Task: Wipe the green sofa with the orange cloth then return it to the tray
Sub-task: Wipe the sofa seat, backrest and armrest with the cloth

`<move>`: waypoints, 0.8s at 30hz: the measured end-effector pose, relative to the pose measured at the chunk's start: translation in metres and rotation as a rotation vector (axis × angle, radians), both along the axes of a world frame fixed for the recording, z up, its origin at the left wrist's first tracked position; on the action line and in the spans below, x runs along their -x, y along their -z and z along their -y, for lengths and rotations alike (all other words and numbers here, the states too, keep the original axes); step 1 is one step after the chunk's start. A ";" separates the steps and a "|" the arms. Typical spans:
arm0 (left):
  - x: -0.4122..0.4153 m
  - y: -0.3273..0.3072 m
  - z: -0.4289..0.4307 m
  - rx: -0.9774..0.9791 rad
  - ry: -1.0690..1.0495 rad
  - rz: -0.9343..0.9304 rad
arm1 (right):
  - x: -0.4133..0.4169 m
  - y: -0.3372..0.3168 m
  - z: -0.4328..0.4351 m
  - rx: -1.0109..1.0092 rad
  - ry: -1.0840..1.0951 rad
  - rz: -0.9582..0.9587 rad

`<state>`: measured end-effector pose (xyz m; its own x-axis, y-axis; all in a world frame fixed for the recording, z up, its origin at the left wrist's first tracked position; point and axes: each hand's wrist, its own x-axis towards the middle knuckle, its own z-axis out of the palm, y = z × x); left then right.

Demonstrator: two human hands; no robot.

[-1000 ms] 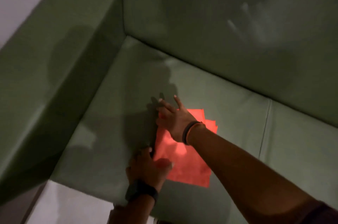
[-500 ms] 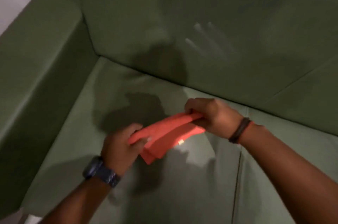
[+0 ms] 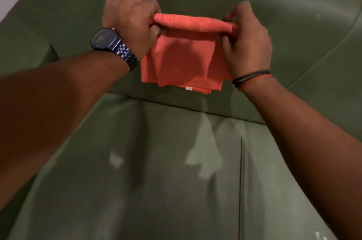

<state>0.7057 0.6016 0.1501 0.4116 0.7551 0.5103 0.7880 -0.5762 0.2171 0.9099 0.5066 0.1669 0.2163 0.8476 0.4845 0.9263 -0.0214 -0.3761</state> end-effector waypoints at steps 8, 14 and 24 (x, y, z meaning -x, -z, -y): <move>0.023 0.034 0.001 -0.063 -0.059 -0.111 | 0.010 0.016 -0.005 -0.238 0.306 0.243; 0.025 0.042 -0.001 -0.035 -0.052 -0.221 | 0.031 0.073 -0.010 -0.247 -0.368 0.794; 0.047 0.040 -0.010 -0.028 0.022 -0.393 | 0.012 0.102 -0.019 -0.059 -0.284 0.979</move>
